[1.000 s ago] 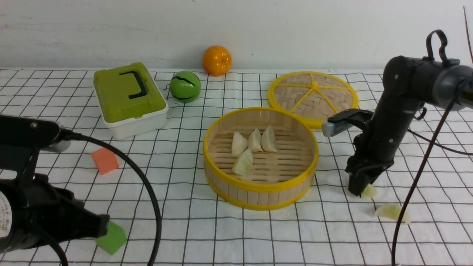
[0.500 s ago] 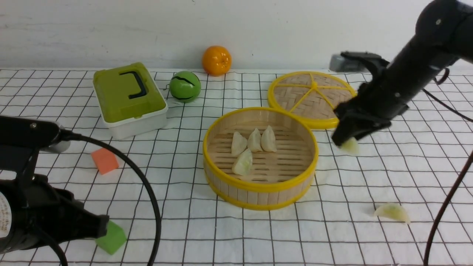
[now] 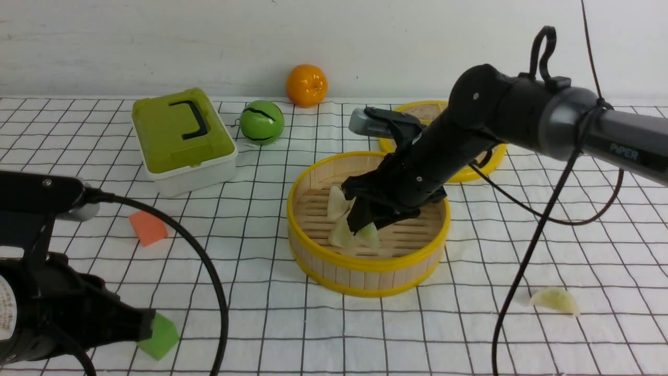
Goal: Put the dumplings into the steamer on the table with the white tablecloth.
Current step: 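Place the dumpling in the bamboo steamer basket with the right gripper, then reach for and grasp a dumpling lying on the table beside the steamer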
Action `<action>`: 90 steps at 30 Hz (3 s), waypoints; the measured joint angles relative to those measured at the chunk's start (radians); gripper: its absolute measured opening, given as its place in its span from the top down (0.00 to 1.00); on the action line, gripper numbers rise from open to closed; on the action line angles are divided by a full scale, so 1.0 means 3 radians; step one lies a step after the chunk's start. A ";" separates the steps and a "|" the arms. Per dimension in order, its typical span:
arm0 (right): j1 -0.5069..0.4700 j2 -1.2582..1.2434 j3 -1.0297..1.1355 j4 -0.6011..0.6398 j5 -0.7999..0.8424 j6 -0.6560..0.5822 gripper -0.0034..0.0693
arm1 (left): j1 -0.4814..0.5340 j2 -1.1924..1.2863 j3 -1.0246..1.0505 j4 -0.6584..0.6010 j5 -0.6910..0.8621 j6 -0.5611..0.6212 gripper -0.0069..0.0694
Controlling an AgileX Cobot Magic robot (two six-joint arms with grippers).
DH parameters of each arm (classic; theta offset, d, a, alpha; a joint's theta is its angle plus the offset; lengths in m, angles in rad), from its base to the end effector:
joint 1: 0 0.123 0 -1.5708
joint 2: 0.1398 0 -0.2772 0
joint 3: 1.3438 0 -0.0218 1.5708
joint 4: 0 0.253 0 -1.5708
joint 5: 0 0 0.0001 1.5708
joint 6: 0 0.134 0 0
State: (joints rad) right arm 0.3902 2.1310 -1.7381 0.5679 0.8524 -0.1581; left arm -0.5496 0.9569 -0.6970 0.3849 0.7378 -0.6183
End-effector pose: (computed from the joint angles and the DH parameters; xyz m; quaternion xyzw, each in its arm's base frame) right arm 0.4277 0.2346 0.1720 -0.1222 0.9417 0.2653 0.1671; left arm 0.1965 -0.0806 0.2482 0.0602 0.9311 -0.0356 0.3579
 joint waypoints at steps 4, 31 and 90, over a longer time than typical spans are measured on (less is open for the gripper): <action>-0.0007 0.0020 0.0000 -0.0181 -0.0147 0.0189 0.62 | 0.0000 0.0000 0.0000 0.0000 0.0000 0.0000 0.86; -0.0032 -0.0800 0.0030 -0.1976 0.0877 -0.0097 0.28 | 0.0000 0.0000 0.0000 -0.0047 0.0048 0.0000 0.83; -0.0634 -0.1118 0.1095 -0.1737 0.0428 0.0025 0.86 | 0.0000 0.0000 0.0000 -0.0273 -0.0066 0.0000 0.81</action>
State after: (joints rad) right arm 0.2001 1.7955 -1.4095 0.0469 0.9807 -0.1504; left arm -0.5496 0.9569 -0.6970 0.3031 0.7181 -0.6183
